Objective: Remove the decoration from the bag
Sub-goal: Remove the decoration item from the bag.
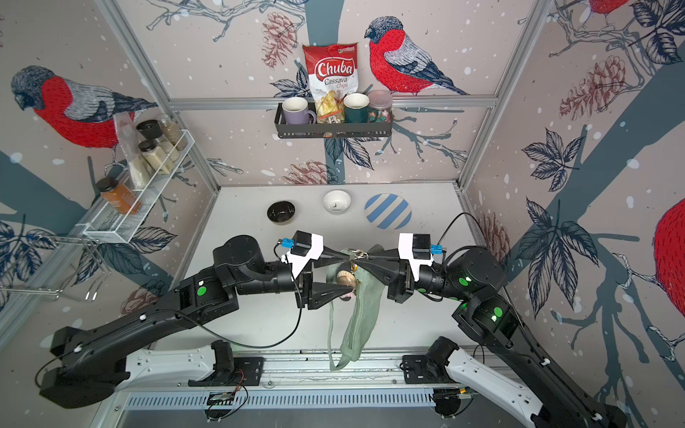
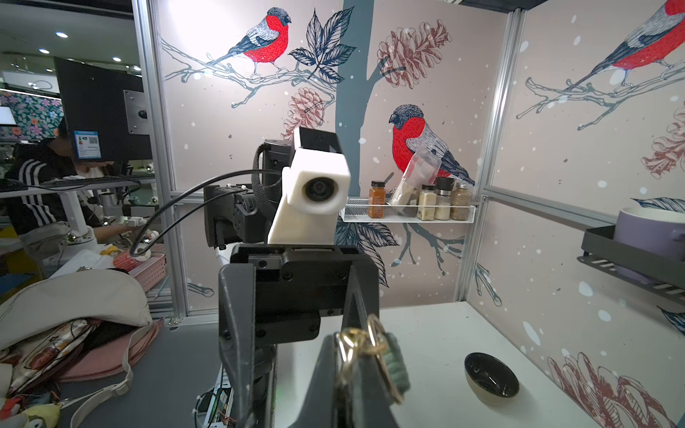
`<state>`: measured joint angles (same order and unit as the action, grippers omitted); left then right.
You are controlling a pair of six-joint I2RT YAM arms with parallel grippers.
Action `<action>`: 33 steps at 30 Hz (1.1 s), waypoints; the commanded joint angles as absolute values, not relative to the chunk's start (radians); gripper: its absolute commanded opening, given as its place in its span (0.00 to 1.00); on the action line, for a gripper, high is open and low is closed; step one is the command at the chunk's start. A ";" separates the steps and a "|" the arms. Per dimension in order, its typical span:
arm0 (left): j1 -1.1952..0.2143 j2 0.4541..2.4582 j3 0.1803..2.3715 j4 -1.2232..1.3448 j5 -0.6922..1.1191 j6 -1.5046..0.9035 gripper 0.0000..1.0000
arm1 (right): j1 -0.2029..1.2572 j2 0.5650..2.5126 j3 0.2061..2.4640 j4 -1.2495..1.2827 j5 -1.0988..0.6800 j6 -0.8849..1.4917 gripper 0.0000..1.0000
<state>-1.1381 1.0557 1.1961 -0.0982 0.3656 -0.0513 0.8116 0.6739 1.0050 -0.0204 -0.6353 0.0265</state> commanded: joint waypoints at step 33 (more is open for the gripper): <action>-1.134 1.060 1.107 0.109 0.397 -0.009 0.23 | 0.818 0.668 0.978 0.088 -0.667 0.076 0.00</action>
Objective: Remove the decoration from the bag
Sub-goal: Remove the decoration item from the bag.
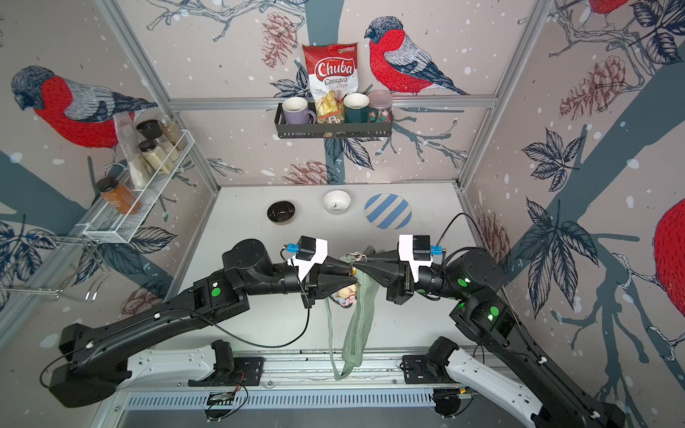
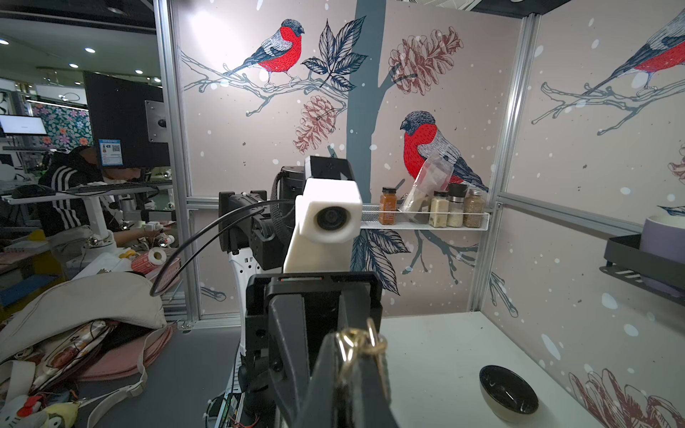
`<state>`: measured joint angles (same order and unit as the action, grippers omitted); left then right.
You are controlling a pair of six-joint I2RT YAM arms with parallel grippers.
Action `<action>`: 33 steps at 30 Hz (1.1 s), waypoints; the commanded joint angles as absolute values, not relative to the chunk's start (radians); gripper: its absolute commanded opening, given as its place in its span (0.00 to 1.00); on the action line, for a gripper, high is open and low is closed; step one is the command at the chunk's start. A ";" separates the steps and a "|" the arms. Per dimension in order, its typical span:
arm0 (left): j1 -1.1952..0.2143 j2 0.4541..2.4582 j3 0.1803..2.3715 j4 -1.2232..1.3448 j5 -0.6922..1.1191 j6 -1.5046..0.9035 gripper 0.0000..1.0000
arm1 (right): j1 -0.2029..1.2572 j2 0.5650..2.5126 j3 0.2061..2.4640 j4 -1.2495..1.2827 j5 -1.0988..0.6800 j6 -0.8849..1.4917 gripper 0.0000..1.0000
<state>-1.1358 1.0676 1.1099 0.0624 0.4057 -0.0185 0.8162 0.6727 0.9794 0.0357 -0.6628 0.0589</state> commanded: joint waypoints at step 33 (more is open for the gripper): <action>-1.134 1.060 1.126 0.102 0.418 -0.023 0.05 | 0.818 0.617 0.921 -0.037 -0.585 0.037 0.00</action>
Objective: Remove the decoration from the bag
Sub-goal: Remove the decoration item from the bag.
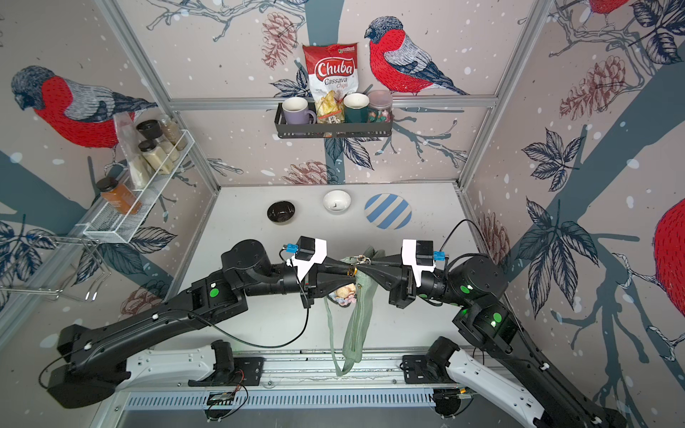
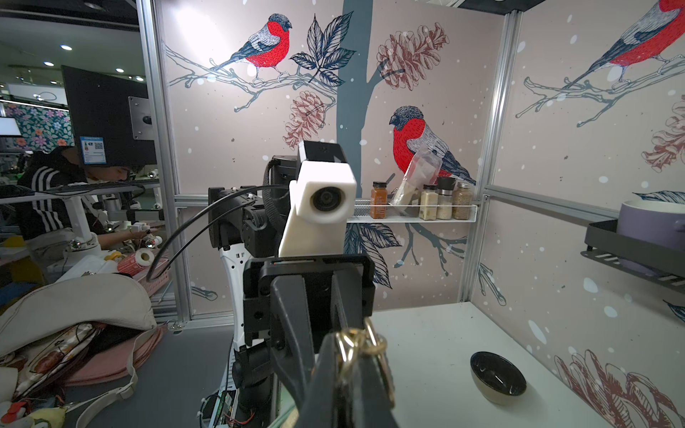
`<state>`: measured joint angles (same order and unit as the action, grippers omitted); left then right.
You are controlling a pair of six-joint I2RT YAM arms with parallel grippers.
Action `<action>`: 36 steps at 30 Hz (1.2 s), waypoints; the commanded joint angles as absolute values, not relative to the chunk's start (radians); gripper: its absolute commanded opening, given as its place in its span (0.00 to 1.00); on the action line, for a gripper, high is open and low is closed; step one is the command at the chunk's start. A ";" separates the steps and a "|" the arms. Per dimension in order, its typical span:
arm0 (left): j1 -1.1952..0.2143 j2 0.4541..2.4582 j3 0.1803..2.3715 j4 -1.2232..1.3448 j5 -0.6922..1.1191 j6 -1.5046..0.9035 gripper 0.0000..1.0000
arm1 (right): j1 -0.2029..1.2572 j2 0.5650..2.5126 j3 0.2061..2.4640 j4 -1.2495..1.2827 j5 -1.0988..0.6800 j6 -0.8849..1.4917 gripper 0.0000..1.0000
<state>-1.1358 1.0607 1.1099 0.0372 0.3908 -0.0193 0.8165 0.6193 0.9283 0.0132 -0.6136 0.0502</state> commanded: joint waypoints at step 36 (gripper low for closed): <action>-1.134 1.078 1.122 0.061 0.436 -0.012 0.42 | 0.818 0.609 0.944 0.002 -0.606 0.064 0.00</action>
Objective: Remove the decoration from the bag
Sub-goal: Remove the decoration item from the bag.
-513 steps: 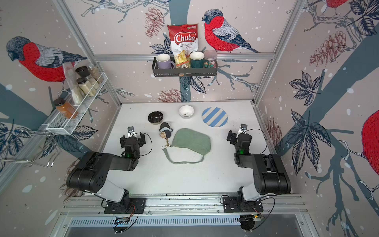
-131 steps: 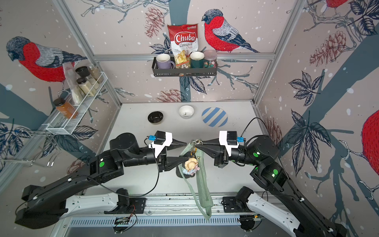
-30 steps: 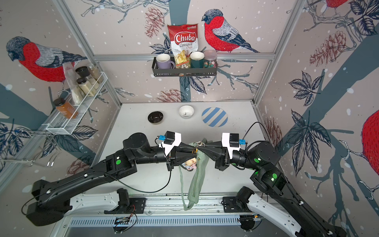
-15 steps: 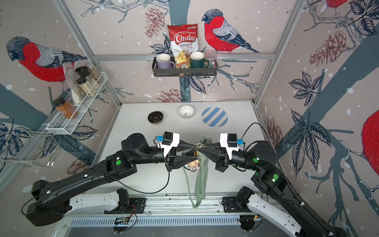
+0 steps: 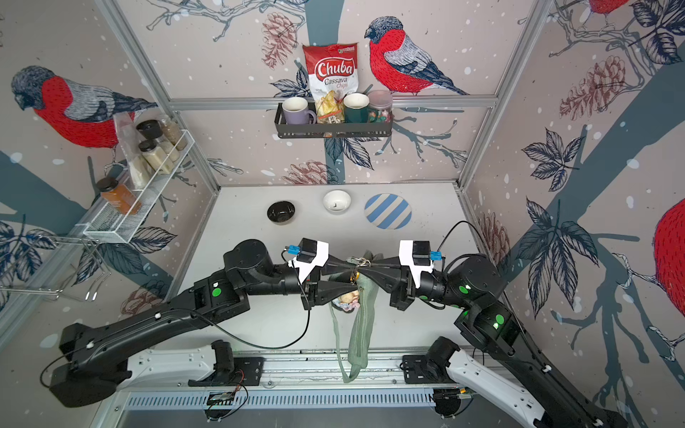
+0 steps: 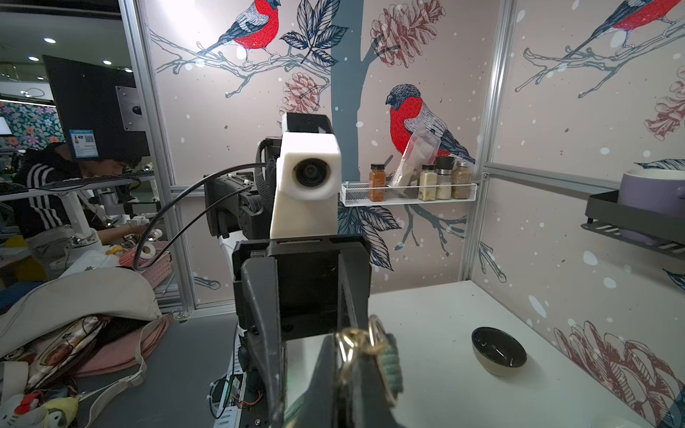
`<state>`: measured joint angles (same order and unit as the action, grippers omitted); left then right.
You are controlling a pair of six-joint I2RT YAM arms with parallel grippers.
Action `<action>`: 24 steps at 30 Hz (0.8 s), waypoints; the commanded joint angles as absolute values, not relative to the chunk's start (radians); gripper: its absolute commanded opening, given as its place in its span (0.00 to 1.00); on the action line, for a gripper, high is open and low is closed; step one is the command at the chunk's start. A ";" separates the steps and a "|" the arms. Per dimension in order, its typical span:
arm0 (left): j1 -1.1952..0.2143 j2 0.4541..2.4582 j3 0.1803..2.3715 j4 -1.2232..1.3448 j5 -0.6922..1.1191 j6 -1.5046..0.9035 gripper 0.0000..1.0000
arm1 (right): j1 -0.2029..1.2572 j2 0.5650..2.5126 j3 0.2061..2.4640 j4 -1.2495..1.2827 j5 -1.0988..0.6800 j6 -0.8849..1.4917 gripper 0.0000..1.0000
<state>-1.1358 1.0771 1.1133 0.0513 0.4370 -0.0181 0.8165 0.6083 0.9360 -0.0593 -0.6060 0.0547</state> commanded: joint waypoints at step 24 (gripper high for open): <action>-1.134 1.091 1.127 0.038 0.417 -0.013 0.29 | 0.817 0.613 0.959 -0.007 -0.610 0.055 0.00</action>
<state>-1.1358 1.0935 1.1278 0.0360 0.4160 -0.0181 0.8165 0.6151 0.9497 -0.0547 -0.6064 0.0544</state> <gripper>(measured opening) 0.291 0.058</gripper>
